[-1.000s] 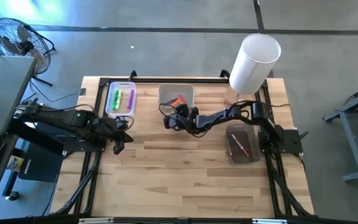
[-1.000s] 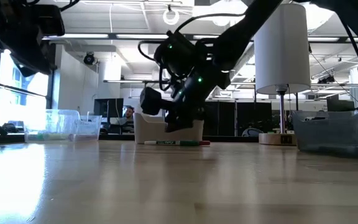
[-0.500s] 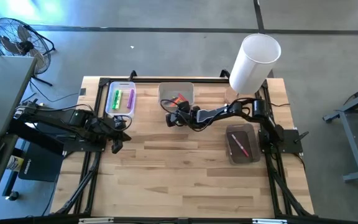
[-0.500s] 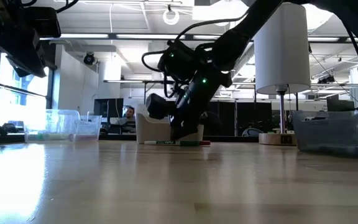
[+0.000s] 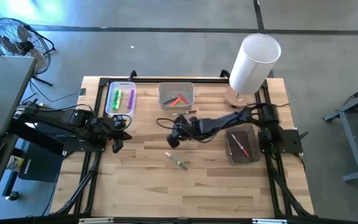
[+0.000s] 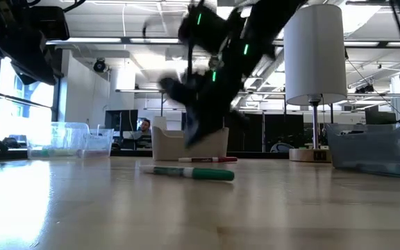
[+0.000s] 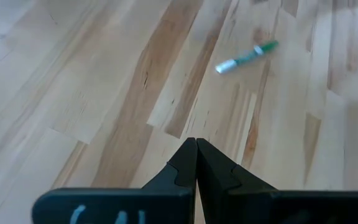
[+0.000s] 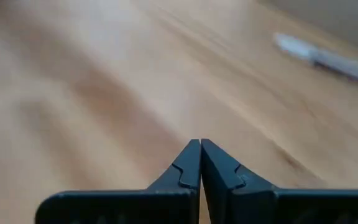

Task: Pick & Place Markers
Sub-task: Put the green marker into the black bin

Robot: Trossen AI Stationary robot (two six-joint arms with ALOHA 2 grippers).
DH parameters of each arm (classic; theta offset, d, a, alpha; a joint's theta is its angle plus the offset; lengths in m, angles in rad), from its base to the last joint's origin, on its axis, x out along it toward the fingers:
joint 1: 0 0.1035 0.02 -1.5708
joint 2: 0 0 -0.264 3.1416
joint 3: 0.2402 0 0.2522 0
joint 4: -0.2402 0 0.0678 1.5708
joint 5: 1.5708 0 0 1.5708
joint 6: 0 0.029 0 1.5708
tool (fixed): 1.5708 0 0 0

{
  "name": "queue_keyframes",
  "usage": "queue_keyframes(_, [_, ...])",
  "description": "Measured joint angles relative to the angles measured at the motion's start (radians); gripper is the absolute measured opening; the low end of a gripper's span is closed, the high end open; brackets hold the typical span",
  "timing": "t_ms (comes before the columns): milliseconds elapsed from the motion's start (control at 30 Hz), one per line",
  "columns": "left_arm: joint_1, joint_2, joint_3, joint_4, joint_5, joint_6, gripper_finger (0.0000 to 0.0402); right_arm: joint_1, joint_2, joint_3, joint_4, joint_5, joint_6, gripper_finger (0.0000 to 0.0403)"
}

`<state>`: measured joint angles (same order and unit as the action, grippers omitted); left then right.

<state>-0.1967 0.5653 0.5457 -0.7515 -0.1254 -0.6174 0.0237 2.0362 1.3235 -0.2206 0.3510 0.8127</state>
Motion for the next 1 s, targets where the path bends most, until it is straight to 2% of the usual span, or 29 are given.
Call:
queue_keyframes(133, [0.0, 0.002, 0.0, 0.013, -0.005, -0.015, 0.0, 0.066, -0.154, 0.006, -0.092, -0.111, -0.136, 0.0])
queue_keyframes(233, [0.0, 0.012, 0.0, 0.019, 0.019, 0.029, 0.0, 0.12, -0.234, 0.003, -0.198, -0.14, -0.12, 0.0])
queue_keyframes(367, [0.0, 0.092, 0.002, 0.031, 0.041, 0.158, 0.0, 0.182, -0.308, 0.005, -0.335, -0.047, -0.057, 0.0])
queue_keyframes(500, [-0.001, 0.206, 0.011, 0.053, 0.153, 0.363, 0.0, 0.226, -0.321, 0.002, -0.465, 0.019, 0.032, 0.0])
queue_keyframes(567, [-0.01, 0.284, 0.03, 0.05, 0.199, 0.399, 0.0, 0.242, -0.325, 0.002, -0.508, 0.025, 0.063, 0.0])
queue_keyframes(667, [-0.08, 0.396, 0.082, 0.039, 0.189, 0.405, 0.0, 0.263, -0.325, 0.003, -0.577, 0.025, 0.09, 0.0])
queue_keyframes(733, [-0.16, 0.469, 0.127, 0.041, 0.145, 0.401, 0.0, 0.277, -0.325, 0.003, -0.606, 0.028, 0.09, 0.0])
queue_keyframes(833, [-0.293, 0.573, 0.202, 0.037, 0.042, 0.319, 0.0, 0.298, -0.325, 0.003, -0.66, 0.031, 0.087, 0.0])
queue_keyframes(900, [-0.355, 0.629, 0.248, 0.004, -0.008, 0.136, 0.0, 0.311, -0.325, 0.003, -0.683, 0.031, 0.093, 0.0])
queue_keyframes(1000, [-0.411, 0.704, 0.295, -0.056, -0.027, -0.211, 0.0, 0.336, -0.325, 0.003, -0.713, 0.033, 0.103, 0.0])
